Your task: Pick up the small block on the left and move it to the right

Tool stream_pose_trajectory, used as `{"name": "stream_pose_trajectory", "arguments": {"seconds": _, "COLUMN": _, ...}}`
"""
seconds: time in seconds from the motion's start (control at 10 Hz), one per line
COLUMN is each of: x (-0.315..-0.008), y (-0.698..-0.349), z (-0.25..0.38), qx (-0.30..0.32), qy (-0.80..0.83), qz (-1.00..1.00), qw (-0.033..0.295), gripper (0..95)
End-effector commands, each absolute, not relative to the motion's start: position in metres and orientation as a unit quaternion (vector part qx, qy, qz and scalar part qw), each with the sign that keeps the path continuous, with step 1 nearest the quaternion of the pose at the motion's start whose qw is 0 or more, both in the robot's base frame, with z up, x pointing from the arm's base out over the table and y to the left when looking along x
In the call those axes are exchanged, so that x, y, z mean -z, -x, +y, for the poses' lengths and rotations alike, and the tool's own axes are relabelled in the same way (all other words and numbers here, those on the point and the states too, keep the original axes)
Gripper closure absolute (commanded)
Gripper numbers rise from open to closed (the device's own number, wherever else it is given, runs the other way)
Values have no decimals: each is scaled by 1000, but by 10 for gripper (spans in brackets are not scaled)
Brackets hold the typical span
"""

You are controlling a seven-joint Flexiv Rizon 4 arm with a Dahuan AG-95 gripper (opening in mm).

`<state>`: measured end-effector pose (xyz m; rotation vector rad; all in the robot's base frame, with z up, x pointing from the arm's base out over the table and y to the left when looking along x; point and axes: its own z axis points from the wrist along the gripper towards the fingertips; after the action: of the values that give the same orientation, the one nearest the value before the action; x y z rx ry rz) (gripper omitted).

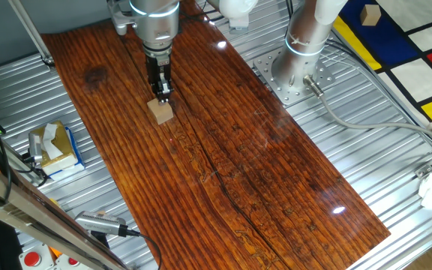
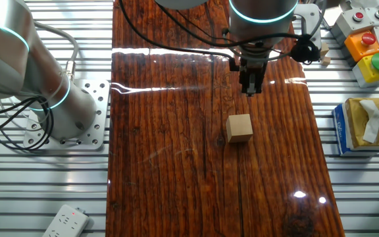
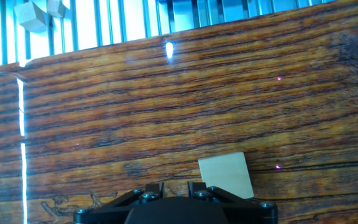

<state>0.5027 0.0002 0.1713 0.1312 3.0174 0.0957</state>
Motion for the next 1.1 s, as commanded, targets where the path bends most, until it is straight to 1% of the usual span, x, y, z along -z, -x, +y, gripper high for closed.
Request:
{"name": "stream_pose_trajectory", "arguments": {"seconds": 0.1, "x": -171, "y": -503, "z": 0, "qx": -31, "qy": -43, "qz": 997, "qw": 60, "gripper": 760}}
{"name": "stream_pose_trajectory", "arguments": {"seconds": 0.4, "x": -171, "y": -503, "z": 0, "qx": -31, "qy": -43, "qz": 997, "qw": 60, "gripper": 760}}
{"name": "stream_pose_trajectory", "arguments": {"seconds": 0.5, "x": -175, "y": -512, "z": -48, "qx": -42, "qy": -3, "qz": 997, "qw": 67, "gripper": 380}}
{"name": "stream_pose_trajectory", "arguments": {"seconds": 0.8, "x": -170, "y": -514, "z": -51, "qx": -42, "qy": 3, "qz": 997, "qw": 68, "gripper": 380}}
{"name": "stream_pose_trajectory", "arguments": {"seconds": 1.1, "x": -173, "y": -513, "z": -50, "qx": -41, "qy": -2, "qz": 997, "qw": 62, "gripper": 380}}
